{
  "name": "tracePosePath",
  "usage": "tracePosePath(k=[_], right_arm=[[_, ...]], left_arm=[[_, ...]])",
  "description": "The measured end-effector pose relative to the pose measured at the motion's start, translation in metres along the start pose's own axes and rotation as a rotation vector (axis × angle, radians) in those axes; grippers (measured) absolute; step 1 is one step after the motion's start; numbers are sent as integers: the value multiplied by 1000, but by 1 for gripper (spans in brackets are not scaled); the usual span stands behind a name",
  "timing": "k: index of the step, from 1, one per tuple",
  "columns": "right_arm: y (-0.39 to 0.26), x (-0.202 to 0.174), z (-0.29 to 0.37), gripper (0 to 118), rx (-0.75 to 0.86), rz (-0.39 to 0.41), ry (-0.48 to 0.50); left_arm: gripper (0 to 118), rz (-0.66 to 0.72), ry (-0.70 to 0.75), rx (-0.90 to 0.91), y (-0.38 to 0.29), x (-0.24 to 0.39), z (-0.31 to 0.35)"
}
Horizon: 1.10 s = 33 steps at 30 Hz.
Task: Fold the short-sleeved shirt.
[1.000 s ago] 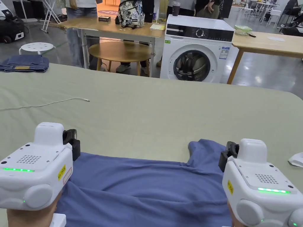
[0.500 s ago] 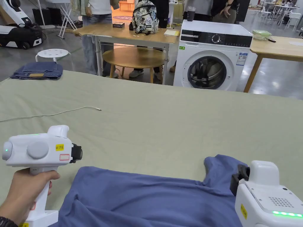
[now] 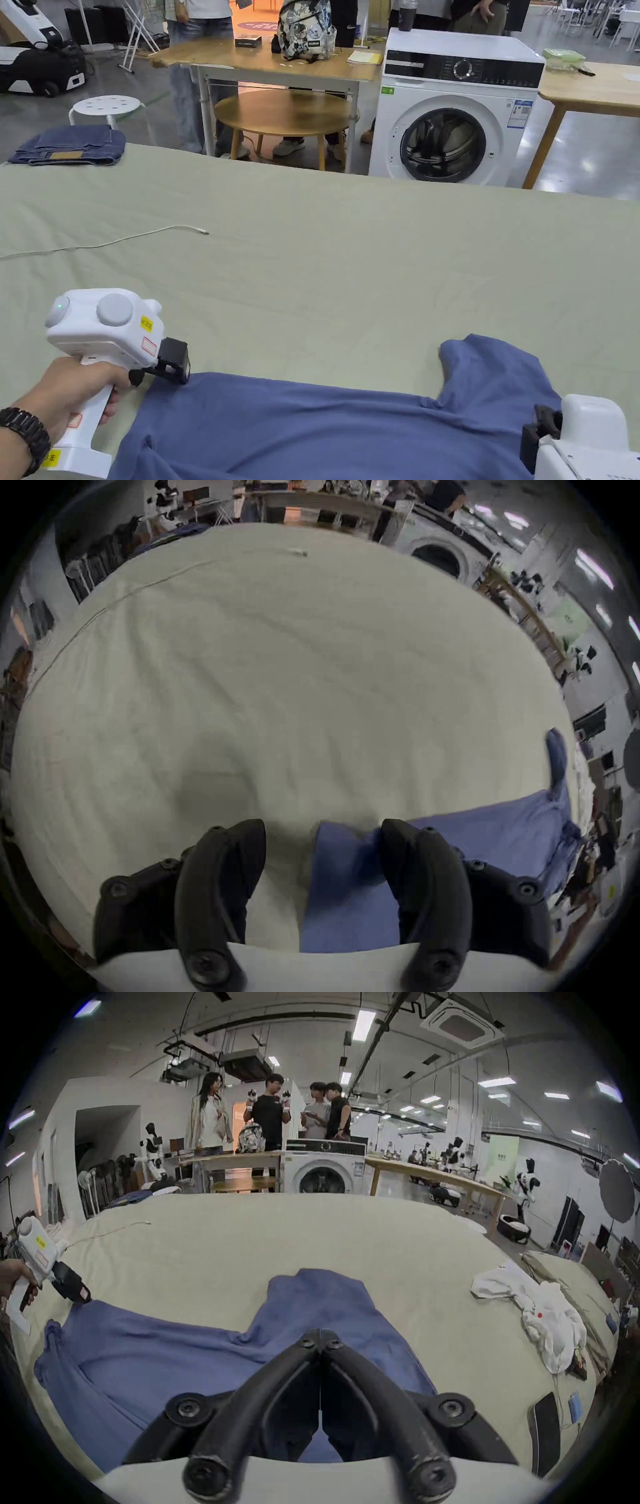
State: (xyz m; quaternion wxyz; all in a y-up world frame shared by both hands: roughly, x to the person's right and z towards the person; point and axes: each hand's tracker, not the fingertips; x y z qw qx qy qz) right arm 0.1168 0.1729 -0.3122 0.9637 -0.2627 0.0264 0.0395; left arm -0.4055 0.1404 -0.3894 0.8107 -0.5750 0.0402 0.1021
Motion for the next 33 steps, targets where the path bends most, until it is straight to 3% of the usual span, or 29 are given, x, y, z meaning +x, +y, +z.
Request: tracePosePath(k=[4,7,10,19,25,29,33], right_arm=[[-4,3,-5,0,-22,-7,-6],[-5,4,-10,0,-34,-17,-10],[-4,0,-7,0,-47,-38,-1],[14,19,-8,0,-62,-43,-5],[46,55,-54,2,-222,-41,26],[65,60,-88,56,-345,-11,35],[69,81,-147,67,-459,-11,1]], left_arm=[[61,-80,111,53,4,10,-7],[37,-133,118,86,2,14,-20],[0,-154,97,95,-3,26,-17],[0,-38,-62,267,-7,1,30],[0,-43,-97,330,-16,0,54],[0,-42,-93,336,-23,5,53],[0,-41,-85,325,-25,4,44]])
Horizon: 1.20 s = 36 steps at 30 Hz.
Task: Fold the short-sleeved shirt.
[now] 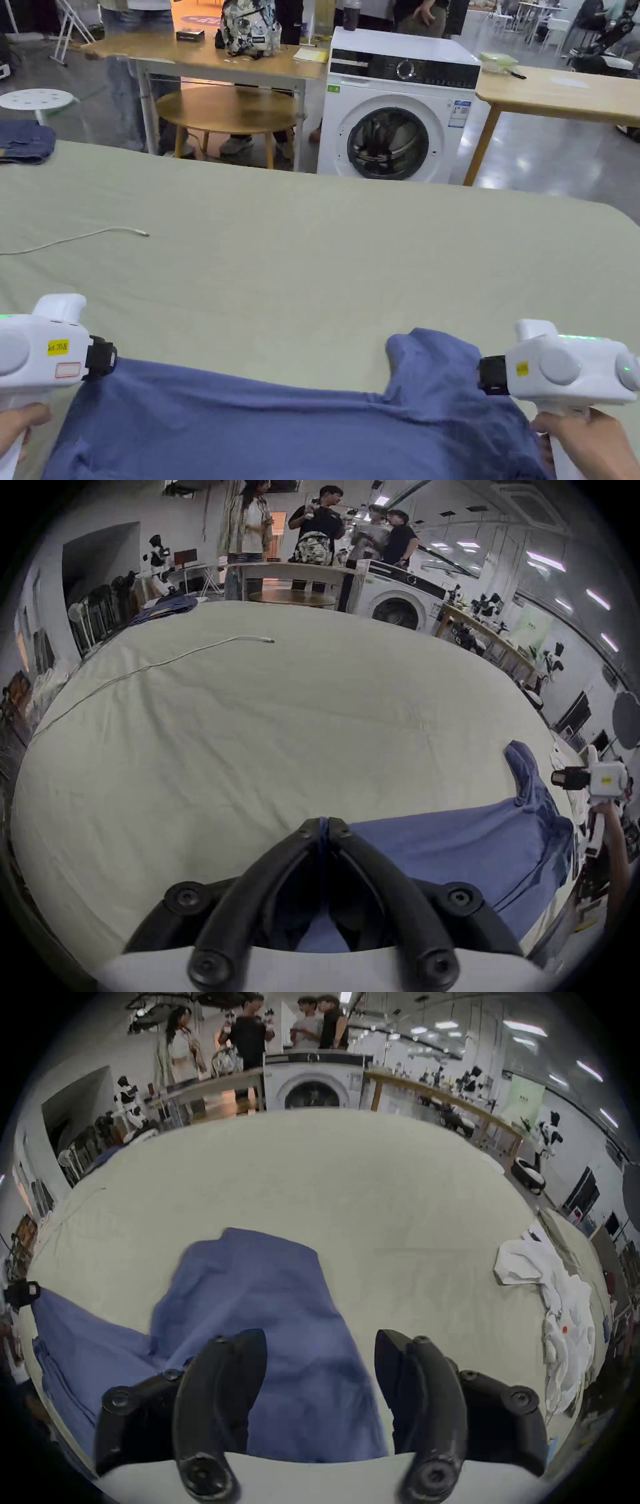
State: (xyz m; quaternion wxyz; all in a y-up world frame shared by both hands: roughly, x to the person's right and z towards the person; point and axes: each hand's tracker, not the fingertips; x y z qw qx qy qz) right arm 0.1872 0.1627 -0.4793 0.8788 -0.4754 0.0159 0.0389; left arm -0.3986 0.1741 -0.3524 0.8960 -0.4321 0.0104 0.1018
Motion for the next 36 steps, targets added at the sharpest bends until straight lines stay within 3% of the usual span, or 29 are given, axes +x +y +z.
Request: tracePosePath(k=[4,7,9,10,11,12,13,15,18,19,25,36], right_arm=[[13,-5,-24,67,-73,-14,31],[11,-19,-35,67,-153,22,48],[8,-29,-37,60,-155,53,25],[9,-33,-33,54,-144,52,25],[11,-30,-34,34,-142,46,20],[12,-31,-32,7,-136,45,17],[12,-33,-31,0,-133,67,21],[4,-42,-14,0,-127,80,20],[-5,-43,11,0,-69,13,32],[1,-19,-7,0,-53,6,35],[-20,-8,68,0,82,-32,76],[-90,16,172,0,159,18,61]], left_arm=[[0,14,0,-7,-4,1,-1],[0,26,-2,-8,-5,-1,-1],[0,32,-3,-13,-5,-3,-1],[0,31,-2,-13,-5,-4,-1],[0,30,-1,-13,-6,-4,0],[0,31,0,-13,-6,-4,0],[0,33,-1,-13,-5,-8,-2],[0,37,-3,-10,-6,-8,-2],[0,41,-10,0,-9,-8,4],[0,41,-12,2,-9,-9,7],[0,43,-42,51,-15,-19,30],[0,23,-107,126,-61,-12,109]])
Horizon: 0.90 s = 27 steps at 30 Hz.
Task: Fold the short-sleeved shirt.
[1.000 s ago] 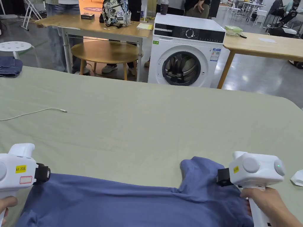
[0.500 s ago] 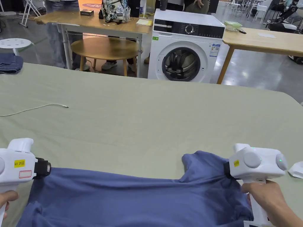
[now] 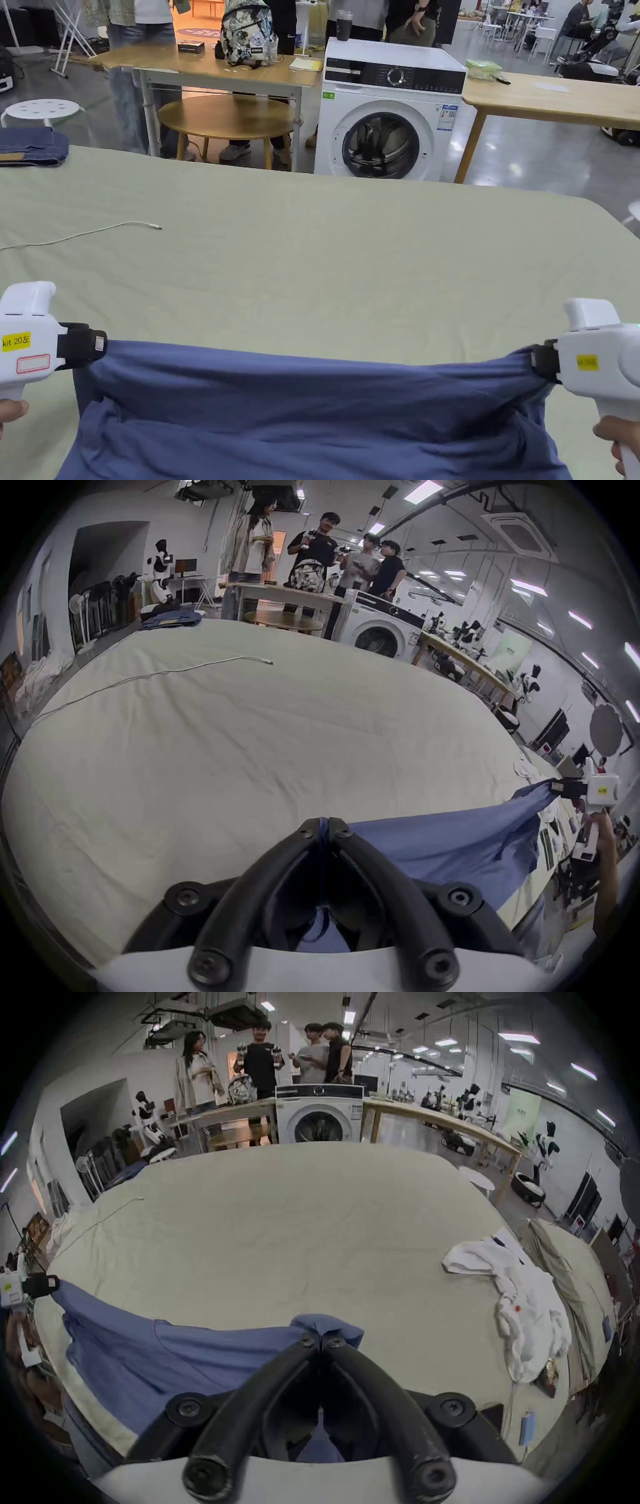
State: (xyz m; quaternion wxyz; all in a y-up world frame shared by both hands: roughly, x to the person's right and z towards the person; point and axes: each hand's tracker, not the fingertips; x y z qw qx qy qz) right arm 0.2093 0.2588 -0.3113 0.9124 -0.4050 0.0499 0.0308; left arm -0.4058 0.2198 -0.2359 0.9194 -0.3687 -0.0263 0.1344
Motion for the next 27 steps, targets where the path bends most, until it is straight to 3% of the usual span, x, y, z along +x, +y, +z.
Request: tracePosePath(k=[6,13,21,27], right_arm=[[-52,-7,24,0,-65,48,-30],[-113,-7,23,0,-232,99,-67],[-147,4,-13,0,-304,61,-82],[-158,17,-43,0,-311,68,-99]], left_arm=[[0,-28,3,-46,-36,10,27],[0,-69,40,-224,-79,-3,27],[0,-114,101,-349,-116,-17,-9],[0,-104,124,-325,-125,-22,-18]])
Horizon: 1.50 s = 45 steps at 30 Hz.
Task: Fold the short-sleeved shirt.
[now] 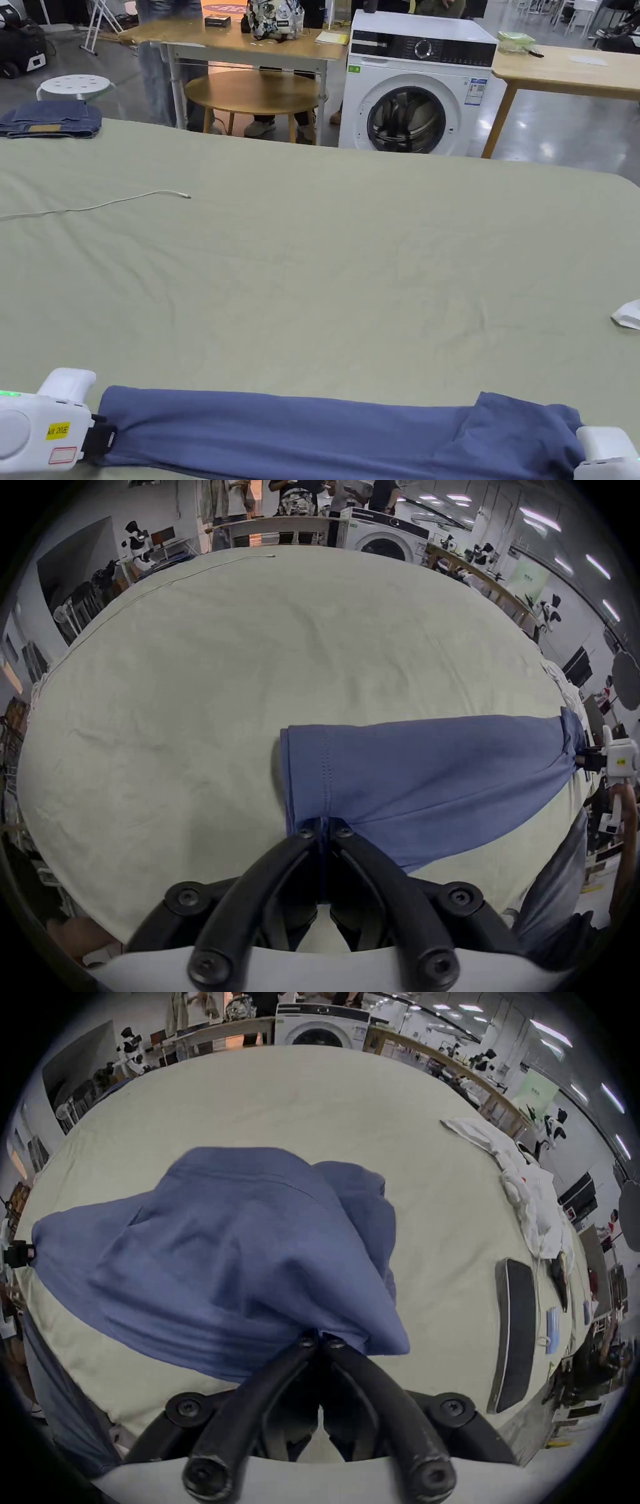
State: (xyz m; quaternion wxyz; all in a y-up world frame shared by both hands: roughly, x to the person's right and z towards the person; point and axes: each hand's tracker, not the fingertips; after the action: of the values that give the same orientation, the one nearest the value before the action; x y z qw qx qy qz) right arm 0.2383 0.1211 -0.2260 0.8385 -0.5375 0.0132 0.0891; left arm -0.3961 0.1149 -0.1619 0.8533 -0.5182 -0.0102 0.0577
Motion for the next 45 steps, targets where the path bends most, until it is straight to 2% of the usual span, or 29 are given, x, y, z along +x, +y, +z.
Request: tracePosePath(k=[3,5,6,7,8,9,13,20,21,22,23,24,25,26,28,29,30,31,38,43,45], right_arm=[[1,5,-3,0,13,-11,-4],[1,-3,15,11,19,-11,-6],[3,-2,21,24,22,-16,-15],[6,3,28,47,35,-26,-31],[11,7,36,63,87,-49,-40],[14,9,44,69,124,-62,-51],[31,-11,86,70,300,-100,-42],[55,-64,105,67,700,-129,5],[57,-71,107,60,734,-135,14],[59,-79,109,40,782,-147,26],[61,-87,112,28,818,-153,33],[63,-93,114,23,849,-157,38],[64,-100,115,23,885,-159,15],[65,-105,117,10,907,-159,2],[66,-120,127,3,963,-166,12],[66,-125,129,0,976,-164,-15],[65,-128,132,0,1009,-159,-15],[66,-128,133,0,1023,-159,-4],[70,-141,141,0,1057,-143,-11],[72,-148,141,0,1046,-122,19],[75,-148,138,0,1040,-109,5]], left_arm=[[0,24,-2,16,-1,2,4],[5,33,-18,24,3,-2,11],[13,52,-30,34,4,-2,15],[25,82,-34,59,8,-2,21],[48,98,-28,97,12,-1,27],[59,105,-24,133,16,0,33],[60,96,-56,291,38,15,52],[60,-34,52,607,62,81,69],[60,-44,73,650,63,89,71],[58,-59,96,703,64,102,76],[57,-75,113,752,64,110,79],[55,-84,131,782,64,116,81],[55,-93,148,822,64,123,84],[44,-103,162,855,66,126,84],[23,-110,195,914,64,135,88],[10,-107,197,934,64,138,91],[2,-103,208,964,63,140,92],[0,-100,224,995,62,142,95],[0,-49,167,996,63,128,108],[0,-1,3,794,65,77,111],[0,48,-66,648,64,48,106]])
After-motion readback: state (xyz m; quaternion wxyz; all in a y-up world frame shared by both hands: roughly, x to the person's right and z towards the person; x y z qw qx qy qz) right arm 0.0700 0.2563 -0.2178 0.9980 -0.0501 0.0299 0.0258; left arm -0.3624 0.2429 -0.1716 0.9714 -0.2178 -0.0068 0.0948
